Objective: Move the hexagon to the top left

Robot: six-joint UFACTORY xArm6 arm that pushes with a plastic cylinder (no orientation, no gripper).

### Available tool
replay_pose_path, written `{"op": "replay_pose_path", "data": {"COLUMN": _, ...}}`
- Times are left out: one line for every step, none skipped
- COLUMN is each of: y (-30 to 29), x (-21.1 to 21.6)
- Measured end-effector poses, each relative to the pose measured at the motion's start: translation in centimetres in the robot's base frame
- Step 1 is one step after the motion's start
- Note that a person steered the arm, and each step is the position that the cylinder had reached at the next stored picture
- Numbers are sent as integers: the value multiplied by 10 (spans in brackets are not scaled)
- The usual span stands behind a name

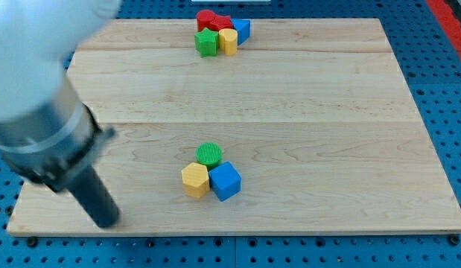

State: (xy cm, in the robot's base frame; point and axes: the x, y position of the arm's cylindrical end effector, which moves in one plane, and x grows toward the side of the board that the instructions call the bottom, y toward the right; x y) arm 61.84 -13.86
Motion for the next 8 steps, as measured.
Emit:
{"op": "replay_pose_path", "data": {"y": 37, "x": 1}}
{"op": "replay_pose_path", "data": {"y": 94, "x": -31}}
{"op": "replay_pose_path", "data": {"y": 114, "x": -68}}
{"op": "replay_pose_path", "data": {"y": 73, "x": -86}}
{"op": "replay_pose_path", "data": {"y": 44, "x": -69}}
{"op": "replay_pose_path", "data": {"y": 38, "x": -67}}
{"op": "replay_pose_path", "data": {"y": 38, "x": -67}}
{"op": "replay_pose_path", "data": {"y": 39, "x": -60}}
